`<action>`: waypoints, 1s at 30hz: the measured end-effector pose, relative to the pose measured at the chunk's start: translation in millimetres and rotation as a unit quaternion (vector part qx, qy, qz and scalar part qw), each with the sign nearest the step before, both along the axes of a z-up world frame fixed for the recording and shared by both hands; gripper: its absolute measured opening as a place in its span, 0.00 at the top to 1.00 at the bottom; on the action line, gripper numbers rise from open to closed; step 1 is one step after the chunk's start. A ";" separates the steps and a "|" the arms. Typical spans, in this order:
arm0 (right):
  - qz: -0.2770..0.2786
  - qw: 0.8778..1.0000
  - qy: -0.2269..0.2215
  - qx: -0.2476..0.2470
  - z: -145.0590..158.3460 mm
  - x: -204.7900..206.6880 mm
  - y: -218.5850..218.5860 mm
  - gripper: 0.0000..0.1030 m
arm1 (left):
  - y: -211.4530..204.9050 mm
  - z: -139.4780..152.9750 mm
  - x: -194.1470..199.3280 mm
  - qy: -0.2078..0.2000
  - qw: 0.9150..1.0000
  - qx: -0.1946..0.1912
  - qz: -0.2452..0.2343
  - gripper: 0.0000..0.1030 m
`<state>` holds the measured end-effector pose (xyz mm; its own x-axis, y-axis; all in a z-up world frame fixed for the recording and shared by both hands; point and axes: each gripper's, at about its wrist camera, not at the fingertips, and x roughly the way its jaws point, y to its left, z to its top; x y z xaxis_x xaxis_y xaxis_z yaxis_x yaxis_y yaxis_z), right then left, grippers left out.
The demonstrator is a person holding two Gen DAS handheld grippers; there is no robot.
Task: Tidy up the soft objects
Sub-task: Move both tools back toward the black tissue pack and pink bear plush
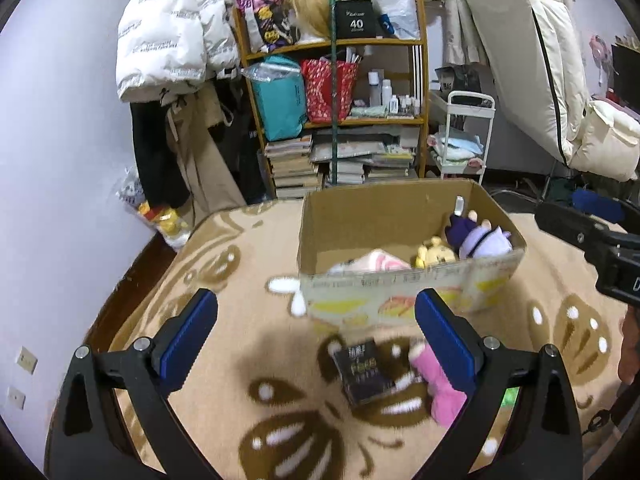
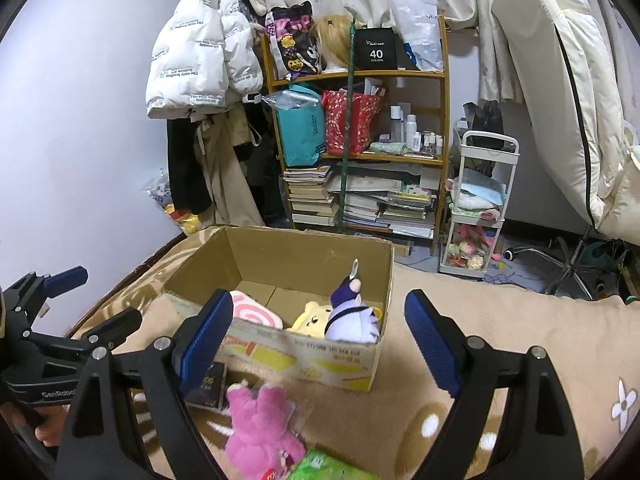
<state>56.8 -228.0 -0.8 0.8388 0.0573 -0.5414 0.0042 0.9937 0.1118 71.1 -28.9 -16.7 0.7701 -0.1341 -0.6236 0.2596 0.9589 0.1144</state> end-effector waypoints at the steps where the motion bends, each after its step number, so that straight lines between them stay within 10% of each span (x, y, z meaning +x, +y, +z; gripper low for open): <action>1: -0.001 1.000 0.000 -0.006 2.1 -4.7 2.2 0.11 | 2.6 0.9 -5.3 0.002 1.000 -0.003 0.001 0.05; 30: 0.031 0.997 0.067 -0.021 -39.8 -28.0 27.9 0.11 | 22.0 -31.9 5.4 0.109 0.993 0.000 0.040 0.05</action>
<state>28.8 -200.1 -40.7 0.7545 0.0815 -0.6512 -0.0448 0.9963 0.0729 76.4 -7.0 -48.6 0.6257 -0.0774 -0.7762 0.2003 0.9776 0.0640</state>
